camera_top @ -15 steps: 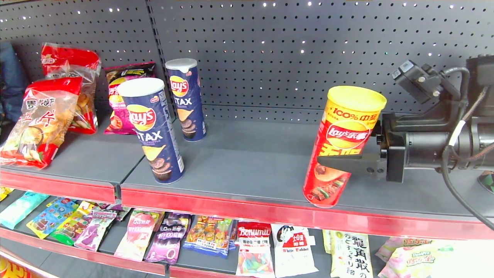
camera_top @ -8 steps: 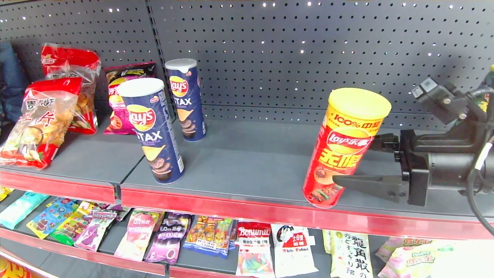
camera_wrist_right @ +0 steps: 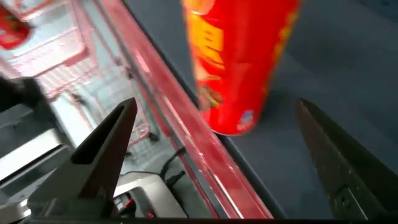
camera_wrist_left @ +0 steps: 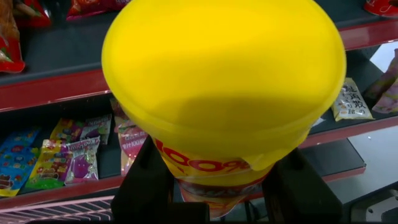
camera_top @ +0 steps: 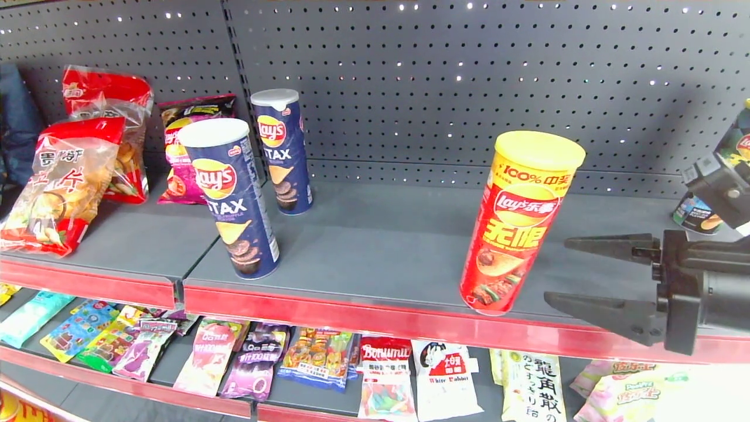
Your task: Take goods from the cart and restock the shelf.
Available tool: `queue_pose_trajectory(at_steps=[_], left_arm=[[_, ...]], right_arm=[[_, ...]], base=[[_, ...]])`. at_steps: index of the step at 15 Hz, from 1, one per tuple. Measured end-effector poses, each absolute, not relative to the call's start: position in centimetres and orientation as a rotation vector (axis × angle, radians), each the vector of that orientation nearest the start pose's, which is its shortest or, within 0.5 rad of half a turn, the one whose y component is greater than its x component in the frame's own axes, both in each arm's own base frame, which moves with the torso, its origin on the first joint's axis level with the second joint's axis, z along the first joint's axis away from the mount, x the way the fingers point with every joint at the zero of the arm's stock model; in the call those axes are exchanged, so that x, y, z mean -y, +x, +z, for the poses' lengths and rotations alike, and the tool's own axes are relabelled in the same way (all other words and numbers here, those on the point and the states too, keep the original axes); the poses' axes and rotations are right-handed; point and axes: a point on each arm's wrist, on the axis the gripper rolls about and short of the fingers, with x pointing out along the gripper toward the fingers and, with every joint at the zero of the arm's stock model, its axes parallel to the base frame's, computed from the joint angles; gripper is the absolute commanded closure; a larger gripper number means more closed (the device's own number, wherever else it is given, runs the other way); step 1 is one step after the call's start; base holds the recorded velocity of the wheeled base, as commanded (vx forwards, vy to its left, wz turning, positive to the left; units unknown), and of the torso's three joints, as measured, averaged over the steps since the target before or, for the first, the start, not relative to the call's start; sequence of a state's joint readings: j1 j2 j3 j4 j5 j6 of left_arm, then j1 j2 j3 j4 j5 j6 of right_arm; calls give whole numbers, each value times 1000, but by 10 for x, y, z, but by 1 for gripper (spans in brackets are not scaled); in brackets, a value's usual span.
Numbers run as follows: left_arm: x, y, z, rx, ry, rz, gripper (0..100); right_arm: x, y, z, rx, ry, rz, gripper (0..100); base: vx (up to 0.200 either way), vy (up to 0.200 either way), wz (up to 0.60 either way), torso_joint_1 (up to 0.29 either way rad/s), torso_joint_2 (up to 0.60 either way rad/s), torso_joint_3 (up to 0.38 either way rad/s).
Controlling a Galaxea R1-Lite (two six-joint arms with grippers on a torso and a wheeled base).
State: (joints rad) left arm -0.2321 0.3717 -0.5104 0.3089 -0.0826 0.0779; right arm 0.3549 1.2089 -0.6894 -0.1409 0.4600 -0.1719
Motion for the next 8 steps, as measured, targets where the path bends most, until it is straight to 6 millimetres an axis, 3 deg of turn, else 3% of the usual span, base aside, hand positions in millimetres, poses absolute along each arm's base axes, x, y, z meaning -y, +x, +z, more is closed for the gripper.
queue_pose_trajectory(at_steps=[4,8], left_arm=[[-2,-17,193,-145,89,-322,100],[-2,-17,196,-136,89,-309,100]], right_arm=[[-55,131,209,-322,-165,637,0],[-24,71,186,-236,-194,305,0]], base=[[0,0,0,0,0,0],[0,0,0,0,0,0]])
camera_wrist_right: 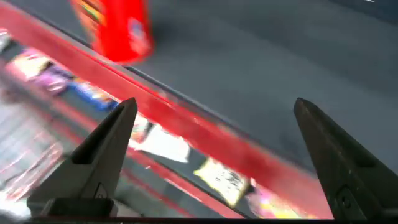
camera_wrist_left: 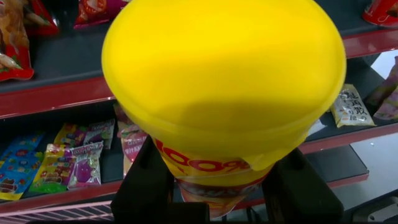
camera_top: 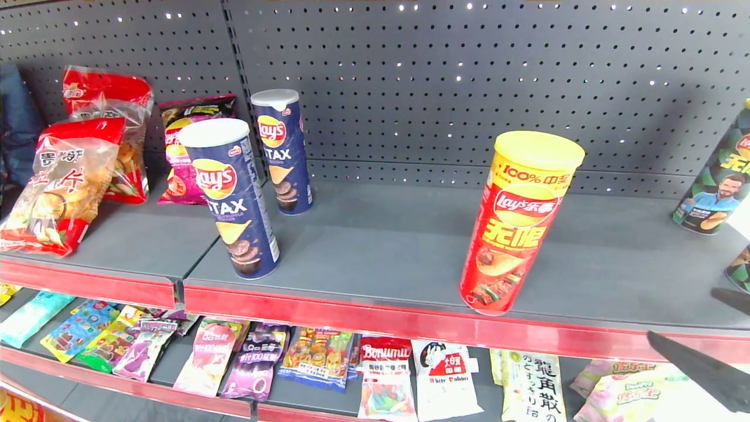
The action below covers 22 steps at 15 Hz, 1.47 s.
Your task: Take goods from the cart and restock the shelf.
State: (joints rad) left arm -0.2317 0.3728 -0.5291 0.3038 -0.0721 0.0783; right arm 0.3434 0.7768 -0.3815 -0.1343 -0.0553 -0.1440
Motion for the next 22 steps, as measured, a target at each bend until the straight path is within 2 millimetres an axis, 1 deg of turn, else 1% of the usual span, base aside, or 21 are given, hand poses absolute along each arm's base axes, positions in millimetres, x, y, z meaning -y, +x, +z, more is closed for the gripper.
queue_pose_trajectory(at_steps=[2,4,5,7,10,11,12,15,16,22], left_arm=[[-2,-17,197,-130,95,-305,100],[-3,-17,199,-116,109,-264,100],[-3,-17,199,-111,109,-261,100],[-3,-17,199,-98,108,-255,100],[-4,-17,200,-91,107,-255,100],[-4,-18,199,-87,107,-255,100],[-4,-19,198,-86,107,-255,100],[-4,-21,196,-80,106,-255,100],[-5,-22,196,-78,106,-255,100],[-5,-23,198,-65,105,-251,100]], right_arm=[[-10,40,166,-184,-199,209,0],[2,11,140,-176,-243,111,0],[6,1,130,-180,-258,52,0],[10,-12,119,-159,-259,-70,0],[9,-20,99,-158,-219,-224,0],[8,-22,94,-151,-194,-248,0],[7,-23,91,-139,-179,-230,0],[2,-22,89,-40,-128,-28,0],[1,-22,88,-30,-121,-8,0],[2,-25,84,6,-114,-60,0]], base=[[0,0,0,0,0,0],[0,0,0,0,0,0],[0,0,0,0,0,0],[0,0,0,0,0,0],[0,0,0,0,0,0],[0,0,0,0,0,0],[0,0,0,0,0,0],[0,0,0,0,0,0],[0,0,0,0,0,0],[0,0,0,0,0,0]])
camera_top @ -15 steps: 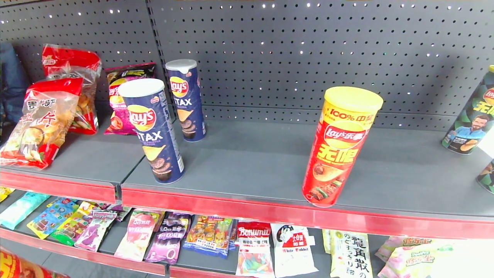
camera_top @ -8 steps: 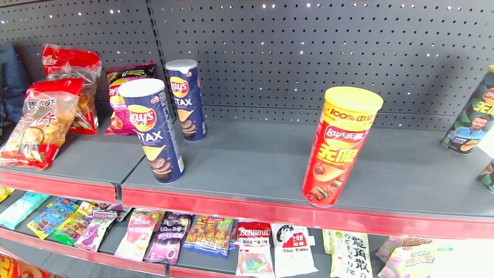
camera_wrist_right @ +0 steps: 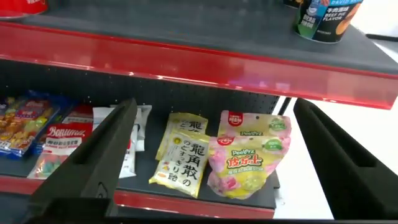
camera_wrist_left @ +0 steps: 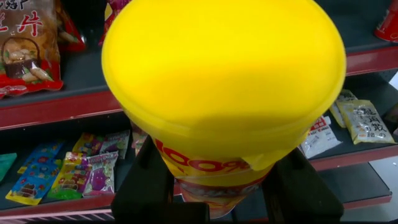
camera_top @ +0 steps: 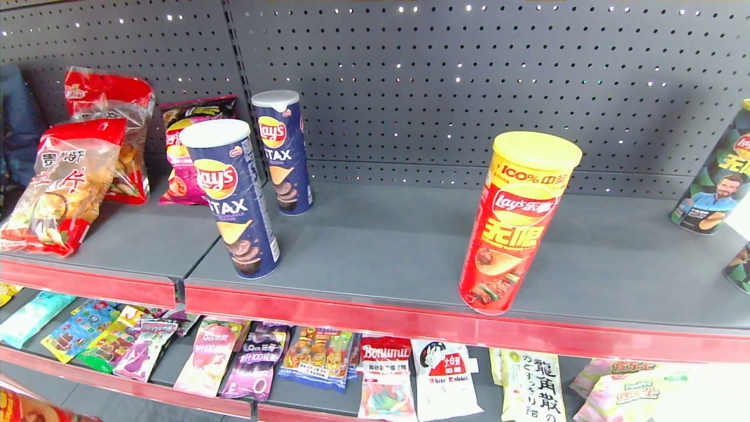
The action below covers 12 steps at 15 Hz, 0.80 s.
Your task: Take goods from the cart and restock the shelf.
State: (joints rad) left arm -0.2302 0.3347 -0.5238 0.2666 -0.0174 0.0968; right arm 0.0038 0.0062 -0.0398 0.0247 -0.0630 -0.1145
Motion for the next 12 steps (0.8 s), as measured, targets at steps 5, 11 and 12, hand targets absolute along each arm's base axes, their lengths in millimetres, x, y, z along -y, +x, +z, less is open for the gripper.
queue_pose_trajectory(at_steps=[5,11,12], left_arm=[[-5,-24,201,-55,103,-251,100],[-5,-25,209,-38,102,-249,100],[-5,-25,213,-31,101,-247,100]], right_arm=[[2,-26,84,14,-112,-71,0],[2,-26,84,12,-96,-69,0],[2,-26,84,12,-81,-66,0]], base=[[0,0,-600,3,1,1],[0,0,-200,2,1,0],[0,0,0,0,0,0]])
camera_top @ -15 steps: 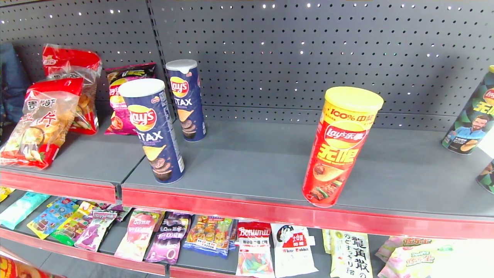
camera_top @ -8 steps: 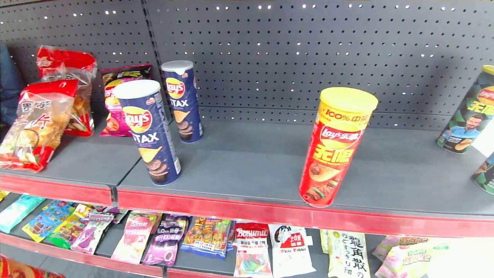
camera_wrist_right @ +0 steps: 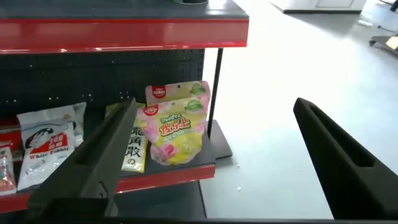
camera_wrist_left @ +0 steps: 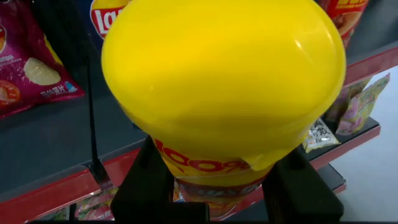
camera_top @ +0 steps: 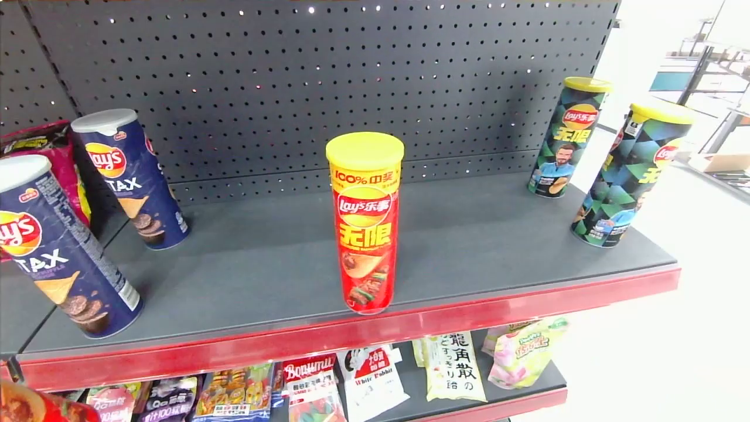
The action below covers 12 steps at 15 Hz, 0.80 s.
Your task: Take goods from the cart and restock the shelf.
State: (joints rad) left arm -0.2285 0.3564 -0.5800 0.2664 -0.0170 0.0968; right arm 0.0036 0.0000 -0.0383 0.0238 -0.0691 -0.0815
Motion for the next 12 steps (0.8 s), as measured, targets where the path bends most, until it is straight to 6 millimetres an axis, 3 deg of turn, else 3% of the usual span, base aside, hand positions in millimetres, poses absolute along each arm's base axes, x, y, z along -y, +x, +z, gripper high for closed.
queue_pose_trajectory(at_steps=[8,12], left_arm=[[-3,-14,231,-18,98,-263,100],[-1,-11,229,-36,98,-281,100]], right_arm=[[3,-25,83,19,-50,-108,0],[0,-23,77,5,-12,1,0]], base=[[0,0,0,0,0,0],[0,0,0,0,0,0]])
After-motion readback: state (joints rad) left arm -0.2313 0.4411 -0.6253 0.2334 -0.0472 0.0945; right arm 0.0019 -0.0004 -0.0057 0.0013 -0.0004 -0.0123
